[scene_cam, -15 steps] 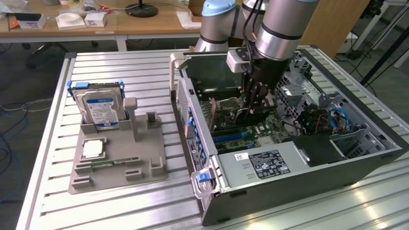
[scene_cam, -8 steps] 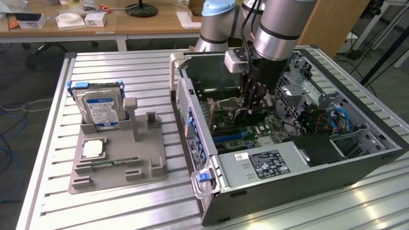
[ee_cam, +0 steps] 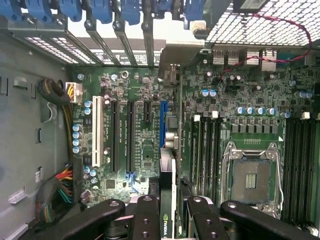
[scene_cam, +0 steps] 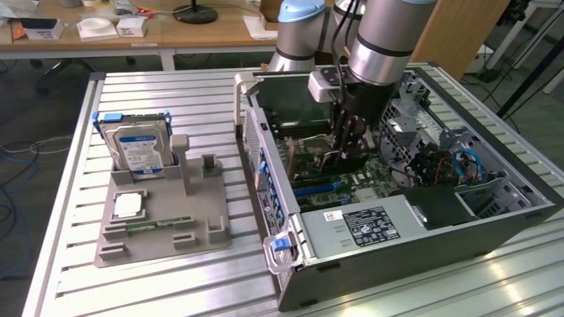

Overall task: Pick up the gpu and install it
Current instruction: 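Insert the gpu into the slot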

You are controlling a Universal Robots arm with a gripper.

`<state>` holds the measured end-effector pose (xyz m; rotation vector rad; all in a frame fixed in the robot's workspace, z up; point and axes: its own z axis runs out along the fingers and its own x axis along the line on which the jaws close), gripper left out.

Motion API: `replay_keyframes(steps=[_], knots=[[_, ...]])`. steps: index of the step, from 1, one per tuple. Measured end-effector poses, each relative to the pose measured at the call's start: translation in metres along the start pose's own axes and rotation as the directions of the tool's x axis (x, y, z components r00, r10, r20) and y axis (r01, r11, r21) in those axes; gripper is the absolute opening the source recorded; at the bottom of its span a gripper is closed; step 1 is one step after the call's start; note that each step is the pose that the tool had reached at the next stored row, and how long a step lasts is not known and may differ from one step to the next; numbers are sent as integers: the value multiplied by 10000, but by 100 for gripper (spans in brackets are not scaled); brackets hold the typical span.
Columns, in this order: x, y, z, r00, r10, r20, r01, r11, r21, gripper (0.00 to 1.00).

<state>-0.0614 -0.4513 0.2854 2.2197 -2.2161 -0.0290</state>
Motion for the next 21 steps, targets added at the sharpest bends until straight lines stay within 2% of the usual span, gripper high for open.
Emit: replay_keyframes(steps=[3, 11, 21], knots=[[13, 9, 12, 10000, -5, -9, 5, 10000, 1, 26], [25, 40, 36, 9999, -4, -135, 4, 10000, -1, 26], [28, 43, 38, 9999, -4, -129, 4, 10000, 2, 26]])
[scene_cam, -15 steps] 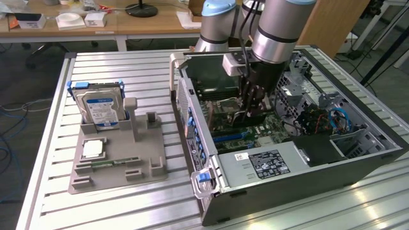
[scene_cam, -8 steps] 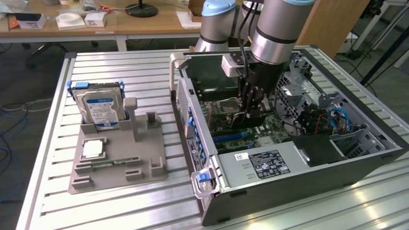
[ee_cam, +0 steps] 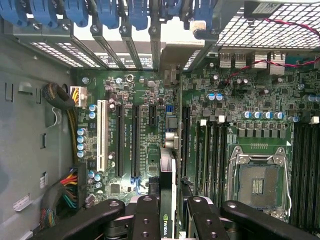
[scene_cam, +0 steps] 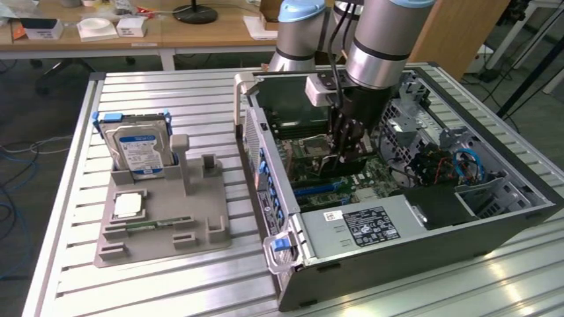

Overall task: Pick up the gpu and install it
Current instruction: 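Insert the gpu into the slot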

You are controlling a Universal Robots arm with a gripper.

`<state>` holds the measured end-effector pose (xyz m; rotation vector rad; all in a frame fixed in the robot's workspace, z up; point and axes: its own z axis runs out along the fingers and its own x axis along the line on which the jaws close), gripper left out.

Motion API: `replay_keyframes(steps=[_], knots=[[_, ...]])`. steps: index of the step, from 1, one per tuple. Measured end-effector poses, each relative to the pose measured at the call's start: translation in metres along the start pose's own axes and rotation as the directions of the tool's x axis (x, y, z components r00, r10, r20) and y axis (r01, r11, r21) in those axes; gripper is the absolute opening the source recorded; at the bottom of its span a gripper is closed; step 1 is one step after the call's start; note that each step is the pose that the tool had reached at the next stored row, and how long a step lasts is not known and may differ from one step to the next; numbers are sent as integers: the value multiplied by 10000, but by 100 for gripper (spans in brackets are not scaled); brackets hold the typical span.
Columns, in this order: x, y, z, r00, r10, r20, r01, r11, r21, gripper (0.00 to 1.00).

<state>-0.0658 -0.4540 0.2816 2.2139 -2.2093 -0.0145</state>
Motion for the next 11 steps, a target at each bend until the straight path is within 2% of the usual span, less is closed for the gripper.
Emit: replay_keyframes(steps=[11], knots=[[50, 52, 27, 10000, 0, -2, 0, 10000, 1, 26]])
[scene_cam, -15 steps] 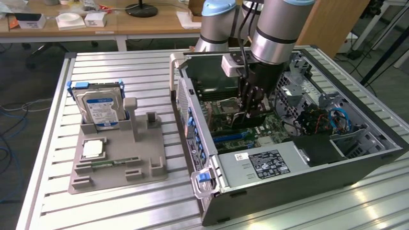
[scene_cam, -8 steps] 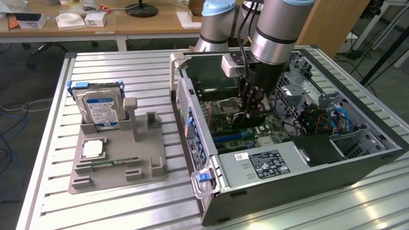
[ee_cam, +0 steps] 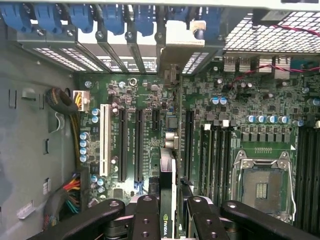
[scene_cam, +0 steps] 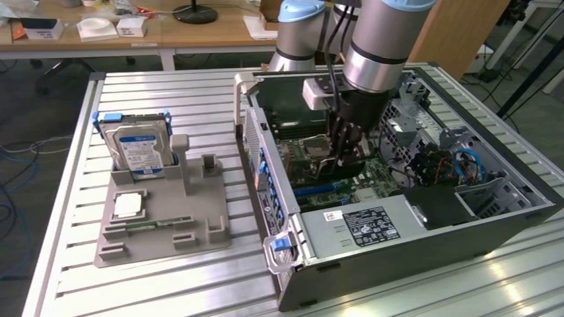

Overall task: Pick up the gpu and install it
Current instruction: 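Insert the gpu into the slot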

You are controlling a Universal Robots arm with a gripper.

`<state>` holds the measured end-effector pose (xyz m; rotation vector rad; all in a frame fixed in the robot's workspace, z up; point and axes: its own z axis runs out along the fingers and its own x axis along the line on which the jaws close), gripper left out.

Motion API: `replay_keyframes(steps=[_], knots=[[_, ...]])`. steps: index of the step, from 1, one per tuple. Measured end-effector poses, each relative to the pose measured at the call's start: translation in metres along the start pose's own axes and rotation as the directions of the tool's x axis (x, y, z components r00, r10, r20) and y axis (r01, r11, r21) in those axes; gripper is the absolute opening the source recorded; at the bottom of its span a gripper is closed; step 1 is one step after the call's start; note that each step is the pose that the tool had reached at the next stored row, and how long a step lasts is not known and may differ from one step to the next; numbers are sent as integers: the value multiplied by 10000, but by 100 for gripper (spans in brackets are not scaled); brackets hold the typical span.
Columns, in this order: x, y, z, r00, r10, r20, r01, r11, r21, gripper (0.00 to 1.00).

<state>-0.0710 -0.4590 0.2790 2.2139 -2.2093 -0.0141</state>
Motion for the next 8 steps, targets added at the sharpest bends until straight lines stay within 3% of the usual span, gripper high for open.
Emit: replay_keyframes(steps=[8], knots=[[20, 82, 22, 10000, -2, -1, 2, 10000, 0, 26]])
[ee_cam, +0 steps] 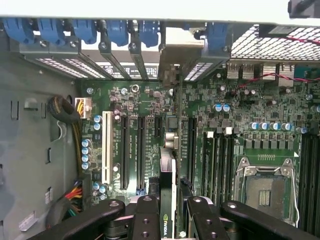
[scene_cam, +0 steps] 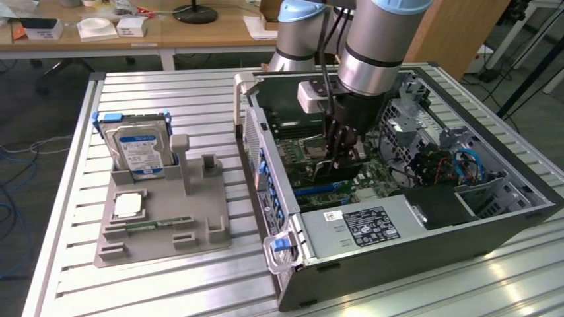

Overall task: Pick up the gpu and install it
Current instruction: 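Insert the gpu into the slot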

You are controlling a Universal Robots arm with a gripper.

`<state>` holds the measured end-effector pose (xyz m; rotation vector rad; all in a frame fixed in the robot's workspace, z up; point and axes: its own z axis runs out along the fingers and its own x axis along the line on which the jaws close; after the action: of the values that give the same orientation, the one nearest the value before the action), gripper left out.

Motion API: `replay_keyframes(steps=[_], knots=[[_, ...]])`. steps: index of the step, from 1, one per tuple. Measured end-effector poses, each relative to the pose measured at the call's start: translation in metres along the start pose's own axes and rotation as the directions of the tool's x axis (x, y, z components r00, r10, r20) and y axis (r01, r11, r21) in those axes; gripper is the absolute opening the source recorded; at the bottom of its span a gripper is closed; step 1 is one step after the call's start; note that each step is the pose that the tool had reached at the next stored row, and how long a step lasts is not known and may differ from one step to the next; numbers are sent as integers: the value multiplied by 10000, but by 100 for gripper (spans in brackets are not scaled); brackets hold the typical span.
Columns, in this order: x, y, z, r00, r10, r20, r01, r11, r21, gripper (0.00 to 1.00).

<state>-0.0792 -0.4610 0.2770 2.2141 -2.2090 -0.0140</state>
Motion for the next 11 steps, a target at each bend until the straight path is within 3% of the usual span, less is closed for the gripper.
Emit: replay_keyframes(steps=[11], knots=[[-41, -9, 3, 10000, 2, 1, -2, 10000, 0, 26]])
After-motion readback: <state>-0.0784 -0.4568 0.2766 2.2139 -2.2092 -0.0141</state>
